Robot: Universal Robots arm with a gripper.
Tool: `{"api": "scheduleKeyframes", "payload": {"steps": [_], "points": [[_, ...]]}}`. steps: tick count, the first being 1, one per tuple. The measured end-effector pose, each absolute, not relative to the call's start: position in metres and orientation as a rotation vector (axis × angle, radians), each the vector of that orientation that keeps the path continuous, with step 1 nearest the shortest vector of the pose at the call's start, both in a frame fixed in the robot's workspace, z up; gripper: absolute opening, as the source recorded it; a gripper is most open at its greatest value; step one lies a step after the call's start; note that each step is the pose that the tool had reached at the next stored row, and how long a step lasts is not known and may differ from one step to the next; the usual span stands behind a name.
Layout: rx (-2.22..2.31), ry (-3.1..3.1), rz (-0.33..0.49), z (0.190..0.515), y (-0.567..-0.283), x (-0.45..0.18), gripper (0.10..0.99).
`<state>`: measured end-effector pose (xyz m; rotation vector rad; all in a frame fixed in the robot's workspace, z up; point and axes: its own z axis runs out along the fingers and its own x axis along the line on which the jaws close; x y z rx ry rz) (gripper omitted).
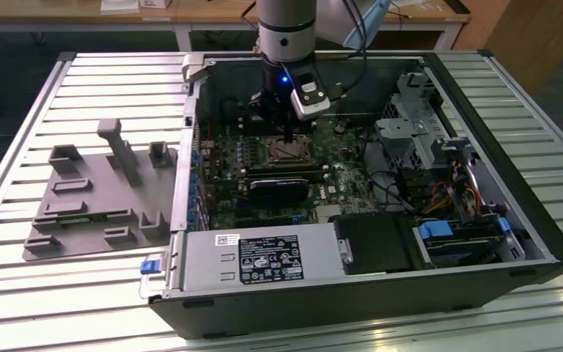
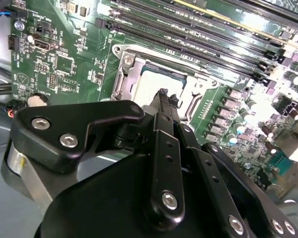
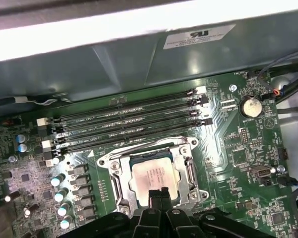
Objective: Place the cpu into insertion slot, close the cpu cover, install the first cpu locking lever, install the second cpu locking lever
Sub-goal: 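Install the first cpu locking lever, then install the second cpu locking lever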
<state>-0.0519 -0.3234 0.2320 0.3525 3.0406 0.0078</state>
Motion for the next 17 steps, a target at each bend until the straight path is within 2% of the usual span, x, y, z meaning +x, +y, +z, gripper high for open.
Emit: {"api": "scheduleKeyframes", "payload": {"steps": [17], "points": [[0.352,3.041,0.007,0.2346,-0.3234,-0.0519,0.102]]}}
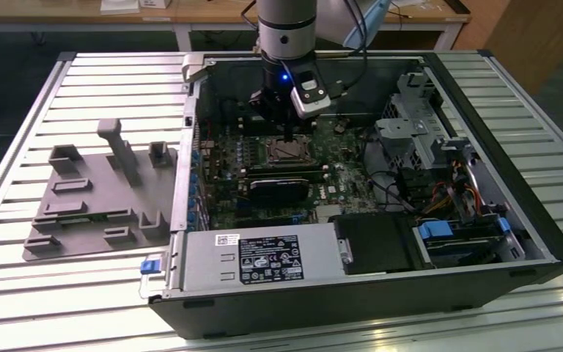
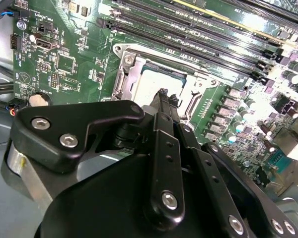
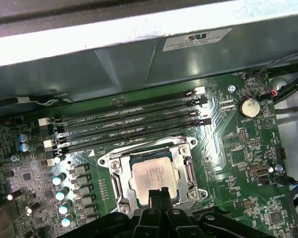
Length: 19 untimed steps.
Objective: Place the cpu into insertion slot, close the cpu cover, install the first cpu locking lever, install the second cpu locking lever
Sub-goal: 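Install the second cpu locking lever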
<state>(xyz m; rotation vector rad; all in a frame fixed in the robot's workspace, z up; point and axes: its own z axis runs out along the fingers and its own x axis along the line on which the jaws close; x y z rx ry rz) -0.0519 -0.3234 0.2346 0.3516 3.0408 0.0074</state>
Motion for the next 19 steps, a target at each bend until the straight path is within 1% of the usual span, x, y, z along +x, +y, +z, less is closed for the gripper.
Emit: {"api": "scheduleKeyframes", "payload": {"steps": [10,19], "points": [[0.352,3.041,0.008,0.245,-0.323,-0.052,0.102],[0.351,3.04,0.004,0.245,-0.325,-0.052,0.102]]}}
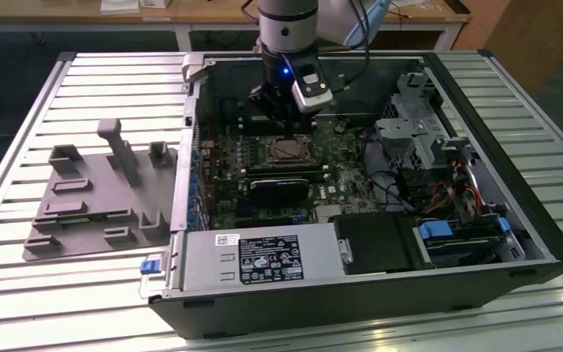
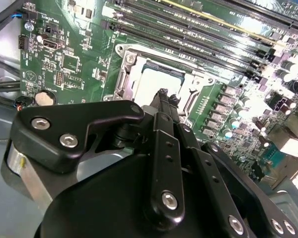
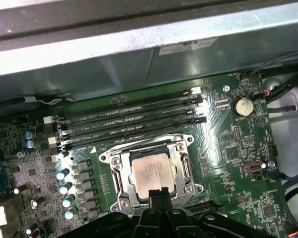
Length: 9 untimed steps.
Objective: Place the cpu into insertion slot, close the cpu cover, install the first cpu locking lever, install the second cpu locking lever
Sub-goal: 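Install the second cpu locking lever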
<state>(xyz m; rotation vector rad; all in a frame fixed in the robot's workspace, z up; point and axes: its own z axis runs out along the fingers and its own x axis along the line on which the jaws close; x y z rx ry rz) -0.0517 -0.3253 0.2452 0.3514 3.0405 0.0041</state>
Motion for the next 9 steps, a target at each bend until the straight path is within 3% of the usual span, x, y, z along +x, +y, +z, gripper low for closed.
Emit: {"api": "scheduleKeyframes", "payload": {"steps": [9], "points": [[0.351,3.04,0.003,0.2452,-0.3345,-0.0512,0.102]]}}
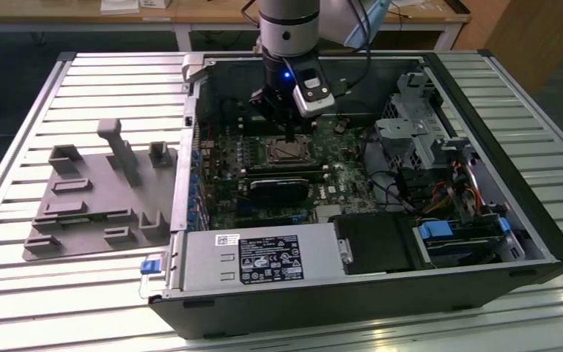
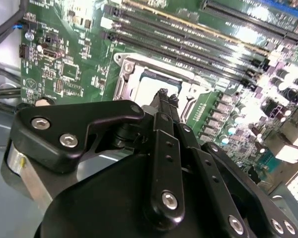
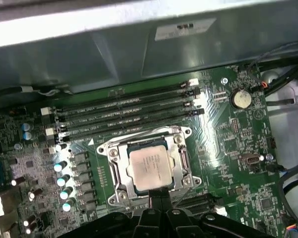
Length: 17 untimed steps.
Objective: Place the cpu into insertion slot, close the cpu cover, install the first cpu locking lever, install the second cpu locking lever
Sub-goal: 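Install the second cpu locking lever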
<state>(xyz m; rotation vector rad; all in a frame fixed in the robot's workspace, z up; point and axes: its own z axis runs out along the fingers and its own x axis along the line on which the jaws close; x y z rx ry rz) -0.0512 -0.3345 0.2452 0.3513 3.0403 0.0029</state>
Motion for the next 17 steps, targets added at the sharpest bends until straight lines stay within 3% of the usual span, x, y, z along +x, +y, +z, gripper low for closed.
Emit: {"api": "scheduleKeyframes", "payload": {"steps": [17], "points": [[0.352,3.041,0.006,0.243,-0.361,-0.051,0.102]]}}
